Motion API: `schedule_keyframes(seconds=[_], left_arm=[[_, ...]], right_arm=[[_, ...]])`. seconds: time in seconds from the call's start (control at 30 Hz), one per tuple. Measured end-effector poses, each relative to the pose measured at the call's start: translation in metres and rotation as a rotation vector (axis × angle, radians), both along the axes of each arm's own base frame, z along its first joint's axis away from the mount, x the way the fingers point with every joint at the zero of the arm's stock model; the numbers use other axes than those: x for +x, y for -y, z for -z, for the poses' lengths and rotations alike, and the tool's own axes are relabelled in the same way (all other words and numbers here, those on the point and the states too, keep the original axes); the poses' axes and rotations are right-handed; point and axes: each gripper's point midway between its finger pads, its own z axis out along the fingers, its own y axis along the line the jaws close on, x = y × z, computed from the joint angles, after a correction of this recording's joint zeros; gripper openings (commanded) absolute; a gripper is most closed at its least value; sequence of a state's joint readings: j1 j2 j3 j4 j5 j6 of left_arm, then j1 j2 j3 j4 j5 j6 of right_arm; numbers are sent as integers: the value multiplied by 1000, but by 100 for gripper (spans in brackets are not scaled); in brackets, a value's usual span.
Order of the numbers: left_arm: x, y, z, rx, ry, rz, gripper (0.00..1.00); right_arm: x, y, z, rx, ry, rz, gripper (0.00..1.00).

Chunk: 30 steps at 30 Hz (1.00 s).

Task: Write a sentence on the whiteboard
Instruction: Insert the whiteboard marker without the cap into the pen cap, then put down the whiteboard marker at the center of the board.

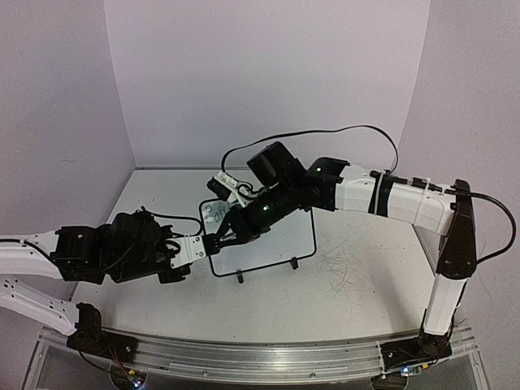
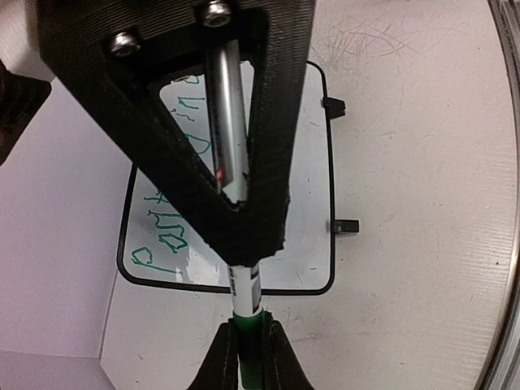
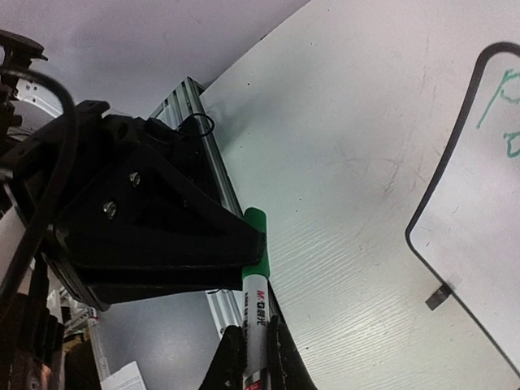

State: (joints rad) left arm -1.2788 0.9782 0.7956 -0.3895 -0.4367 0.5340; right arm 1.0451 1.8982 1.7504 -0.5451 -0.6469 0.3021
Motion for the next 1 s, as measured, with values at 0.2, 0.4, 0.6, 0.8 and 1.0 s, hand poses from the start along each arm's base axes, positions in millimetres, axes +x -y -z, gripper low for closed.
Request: schedule_keyframes(seconds=[0.2, 0.4, 0.6, 0.8, 1.0], left_arm=[[0, -5, 3, 61, 53, -15, 0], [3, -7, 6, 78, 69, -43, 33], [-10, 7, -56, -278, 26, -64, 64], [-11, -22, -147, -723, -56, -148, 76], [3, -24, -150, -810, -122, -283, 83]], right_arm=[[1, -6, 2, 10, -149, 63, 0], [5, -6, 7, 38, -168, 100, 0], [21, 72, 5, 117, 14, 242, 0], [91, 221, -67, 223, 381, 754, 0], [138, 313, -62, 96, 528, 1175, 0]])
